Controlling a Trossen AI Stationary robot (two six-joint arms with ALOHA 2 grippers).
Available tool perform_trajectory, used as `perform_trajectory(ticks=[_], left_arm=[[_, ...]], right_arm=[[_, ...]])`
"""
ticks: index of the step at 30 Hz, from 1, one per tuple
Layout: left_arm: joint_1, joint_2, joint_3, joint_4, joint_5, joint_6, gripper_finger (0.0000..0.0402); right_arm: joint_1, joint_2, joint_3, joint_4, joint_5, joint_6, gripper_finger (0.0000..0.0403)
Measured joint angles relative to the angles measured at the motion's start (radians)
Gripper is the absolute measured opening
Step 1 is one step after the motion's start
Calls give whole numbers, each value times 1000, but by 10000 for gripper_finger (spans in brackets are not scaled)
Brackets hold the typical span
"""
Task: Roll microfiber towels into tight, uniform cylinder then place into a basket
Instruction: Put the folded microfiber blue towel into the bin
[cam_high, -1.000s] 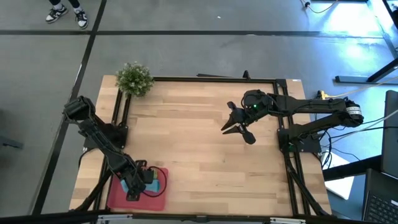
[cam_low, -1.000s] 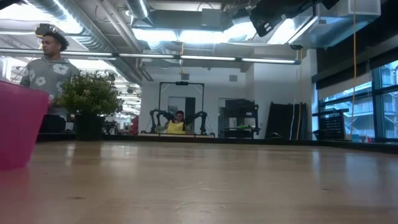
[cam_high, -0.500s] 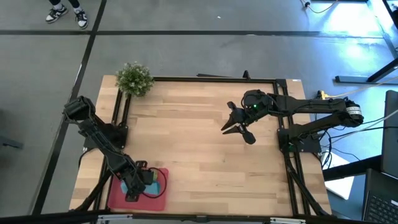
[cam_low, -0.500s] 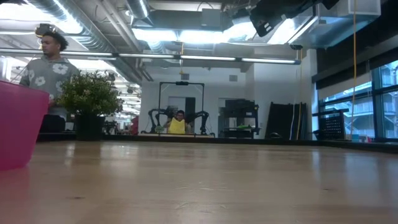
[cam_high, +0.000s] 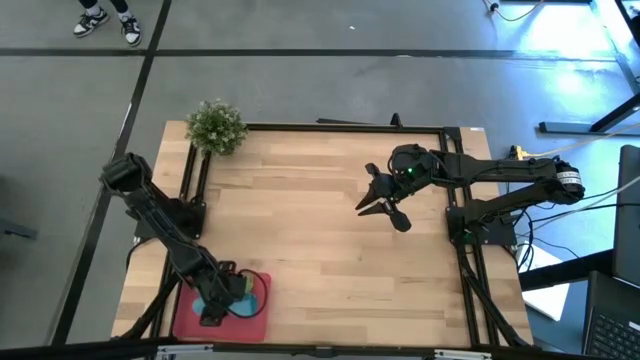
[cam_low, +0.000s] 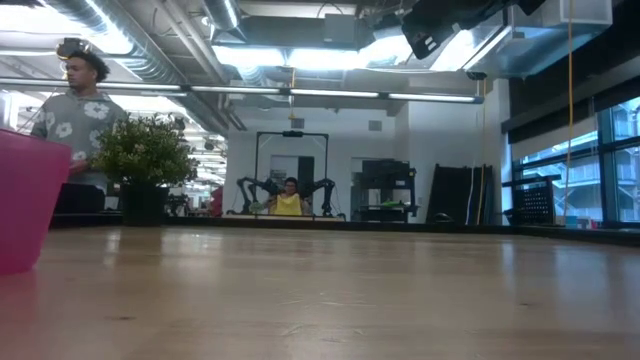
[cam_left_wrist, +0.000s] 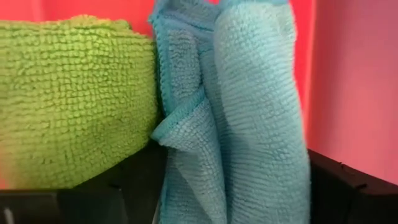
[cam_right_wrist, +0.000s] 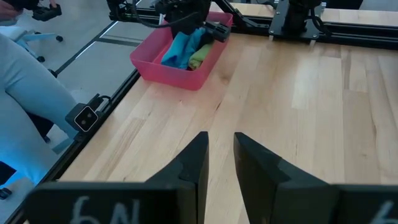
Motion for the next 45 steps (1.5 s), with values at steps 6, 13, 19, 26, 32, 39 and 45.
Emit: perform_trajectory(ticks=[6, 13, 19, 26, 32, 39, 45], left_arm=[[0, -73, 0, -13, -9, -25, 285], [0, -156, 0, -35, -12, -49, 283], [0, -230, 6, -40, -18, -81, 287], [-2, -248, 42, -39, -39, -88, 288], [-26, -248, 44, -39, -41, -164, 288], [-100, -219, 44, -6, -31, -253, 284], [-121, -181, 44, 10, -31, -324, 287]], right_arm=[[0, 0, 0, 0, 0, 0, 77], [0, 0, 0, 0, 0, 0, 77], [0, 0, 0, 0, 0, 0, 77], [0, 0, 0, 0, 0, 0, 77], [0, 0, 0, 0, 0, 0, 77], [0, 0, 0, 0, 0, 0, 77], [0, 0, 0, 0, 0, 0, 77]])
